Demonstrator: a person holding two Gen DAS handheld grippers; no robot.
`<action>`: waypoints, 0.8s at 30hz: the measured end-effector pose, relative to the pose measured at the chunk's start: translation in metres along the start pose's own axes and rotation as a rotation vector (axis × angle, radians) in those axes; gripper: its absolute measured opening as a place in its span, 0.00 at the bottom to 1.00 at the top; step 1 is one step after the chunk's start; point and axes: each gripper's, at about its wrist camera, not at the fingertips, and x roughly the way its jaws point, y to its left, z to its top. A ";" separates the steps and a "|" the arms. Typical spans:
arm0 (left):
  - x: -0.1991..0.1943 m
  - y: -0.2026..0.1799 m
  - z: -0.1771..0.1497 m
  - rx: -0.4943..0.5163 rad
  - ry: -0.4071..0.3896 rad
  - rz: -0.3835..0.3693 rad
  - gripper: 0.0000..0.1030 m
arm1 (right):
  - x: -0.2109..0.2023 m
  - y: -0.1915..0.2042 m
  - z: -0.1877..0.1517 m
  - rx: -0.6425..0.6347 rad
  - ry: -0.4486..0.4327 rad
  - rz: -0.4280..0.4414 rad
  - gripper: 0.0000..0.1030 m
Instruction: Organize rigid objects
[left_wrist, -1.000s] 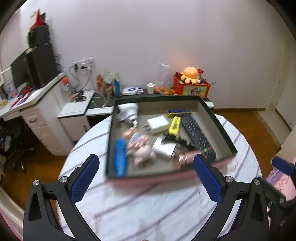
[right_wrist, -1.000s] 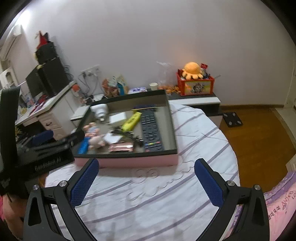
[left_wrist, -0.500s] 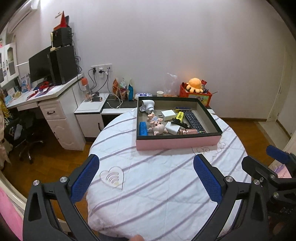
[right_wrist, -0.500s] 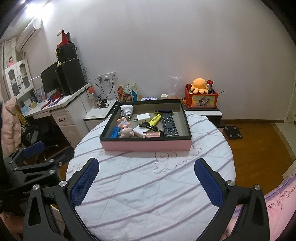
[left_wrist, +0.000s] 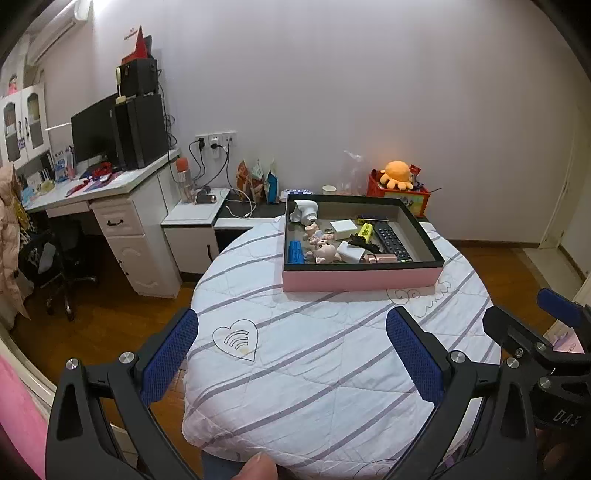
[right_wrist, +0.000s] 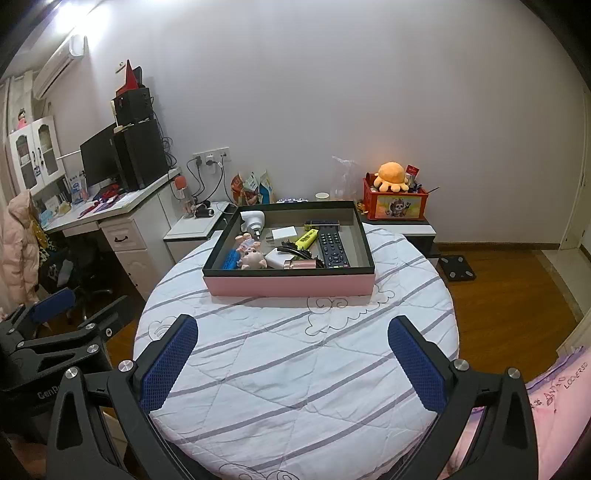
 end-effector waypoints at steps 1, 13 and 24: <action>0.000 -0.001 0.000 0.002 -0.001 -0.001 1.00 | 0.000 0.000 0.000 0.000 0.000 -0.002 1.00; 0.000 -0.008 0.002 0.017 -0.007 -0.007 1.00 | 0.000 0.000 0.002 0.009 -0.002 -0.014 1.00; 0.005 -0.010 0.005 0.023 0.006 -0.017 1.00 | 0.000 -0.011 0.004 0.027 -0.004 -0.032 1.00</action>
